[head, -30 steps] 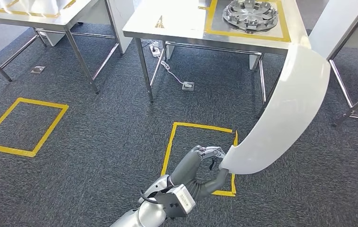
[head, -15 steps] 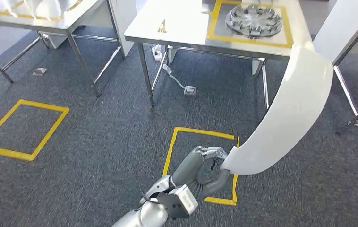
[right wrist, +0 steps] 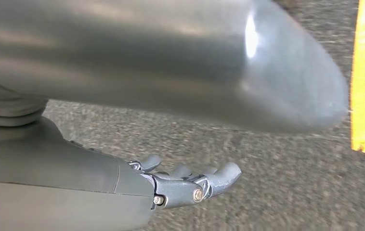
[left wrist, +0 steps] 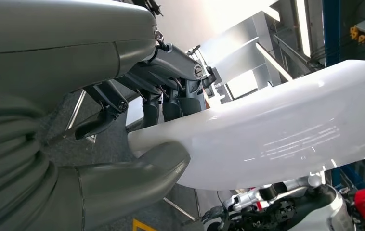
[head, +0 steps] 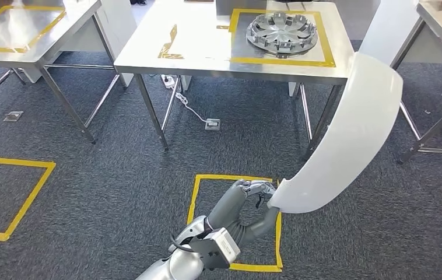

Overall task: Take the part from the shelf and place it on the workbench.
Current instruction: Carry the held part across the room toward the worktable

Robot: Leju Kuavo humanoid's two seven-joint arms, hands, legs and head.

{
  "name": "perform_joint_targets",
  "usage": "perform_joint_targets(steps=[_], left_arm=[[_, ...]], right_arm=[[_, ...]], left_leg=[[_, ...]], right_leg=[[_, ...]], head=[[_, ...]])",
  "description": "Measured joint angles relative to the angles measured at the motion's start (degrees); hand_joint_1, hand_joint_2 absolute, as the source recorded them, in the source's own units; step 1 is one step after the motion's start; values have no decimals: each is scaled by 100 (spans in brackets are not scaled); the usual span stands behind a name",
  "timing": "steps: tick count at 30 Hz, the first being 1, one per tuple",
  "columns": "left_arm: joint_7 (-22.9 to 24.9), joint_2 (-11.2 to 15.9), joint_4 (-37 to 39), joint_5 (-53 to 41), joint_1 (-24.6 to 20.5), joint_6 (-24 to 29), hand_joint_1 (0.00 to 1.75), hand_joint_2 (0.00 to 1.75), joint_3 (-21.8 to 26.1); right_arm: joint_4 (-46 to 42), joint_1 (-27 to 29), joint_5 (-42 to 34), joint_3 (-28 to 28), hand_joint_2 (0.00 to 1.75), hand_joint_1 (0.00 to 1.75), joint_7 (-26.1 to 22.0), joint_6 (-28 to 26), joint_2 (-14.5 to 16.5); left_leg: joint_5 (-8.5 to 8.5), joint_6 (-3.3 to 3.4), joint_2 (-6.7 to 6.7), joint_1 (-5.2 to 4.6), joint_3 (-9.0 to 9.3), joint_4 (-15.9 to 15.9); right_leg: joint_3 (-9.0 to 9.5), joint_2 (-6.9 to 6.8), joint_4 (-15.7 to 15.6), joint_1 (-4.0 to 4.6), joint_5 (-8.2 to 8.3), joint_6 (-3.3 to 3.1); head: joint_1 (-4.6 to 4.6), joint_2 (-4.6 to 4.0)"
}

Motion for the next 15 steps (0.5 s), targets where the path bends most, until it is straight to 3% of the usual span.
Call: perform_joint_targets(steps=[1, 2, 4, 5, 6, 8, 9, 10, 11, 13, 14, 15], left_arm=[[-1, 19, 5, 10, 23, 3, 175, 175, 2], [-2, 16, 3, 19, 35, 5, 175, 175, 3], [-10, -26, -26, 26, 20, 8, 175, 175, 8], [-17, -49, -42, 32, 0, 8, 175, 175, 8], [-25, -61, -53, 39, -13, 6, 175, 175, 8], [-38, -64, -54, 67, -12, -8, 175, 175, 9], [-44, -61, -48, 79, -4, -19, 175, 175, 10], [-50, -57, -40, 90, 4, -31, 175, 175, 10], [-53, -54, -33, 97, 10, -39, 175, 175, 10], [-58, -50, -28, 104, 16, -51, 175, 175, 10], [-60, -48, -27, 108, 15, -58, 175, 175, 10], [-63, -46, -27, 112, 14, -66, 175, 175, 10]], right_arm=[[7, 0, 1, -1, 0, 0, 11, 3, 7], [11, -15, 1, -1, 0, 0, 23, 5, 10], [9, -40, 3, -2, 0, 0, 44, 6, 1], [8, -58, 3, -1, 0, 0, 50, 5, -5], [7, -75, 3, -1, 0, 0, 56, 6, -12], [7, -96, 2, 1, 0, 0, 61, 18, -17], [7, -97, 1, 1, 0, 0, 63, 31, -19], [7, -94, -1, 0, 0, 0, 62, 44, -20], [7, -88, -2, 0, 0, 0, 62, 62, -21], [7, -76, -9, 0, 0, 0, 56, 87, -23], [7, -74, -13, 1, 0, 0, 52, 95, -23], [8, -78, -16, 1, 0, 0, 51, 96, -22]], left_leg=[[387, 39, -47, -27, -8, -137], [492, 58, -83, -36, -18, -155], [457, 105, -101, 0, 33, -86], [404, 142, -90, 17, 70, -98], [347, 172, -78, 30, 118, -117], [226, 205, -57, 33, 207, -131], [166, 208, -54, 33, 256, -132], [105, 210, -55, 33, 316, -131], [45, 210, -58, 33, 394, -129], [-74, 195, -60, 32, 554, -130], [-125, 174, -62, 23, 621, -124], [-162, 149, -64, 16, 658, -123]], right_leg=[[62, 25, 4, 18, -114, 16], [127, 56, 5, 42, -207, 44], [223, 31, -13, 44, -345, 96], [176, -33, 110, 42, -417, 138], [36, -109, 359, 36, -518, 177], [-523, -222, 1156, 27, -744, 238], [-814, -231, 1490, 22, -779, 252], [-1038, -233, 1661, 19, -692, 257], [-1158, -234, 1604, 19, -467, 256], [-1139, -244, 968, 23, 219, 235], [-1072, -255, 617, 38, 467, 212], [-1016, -263, 366, 50, 600, 175]], head=[[-5, 1], [-7, 0], [-6, 1], [2, 1], [8, 1], [22, 0], [24, 0], [27, 0], [30, 0], [35, 0], [36, 0], [34, 0]])
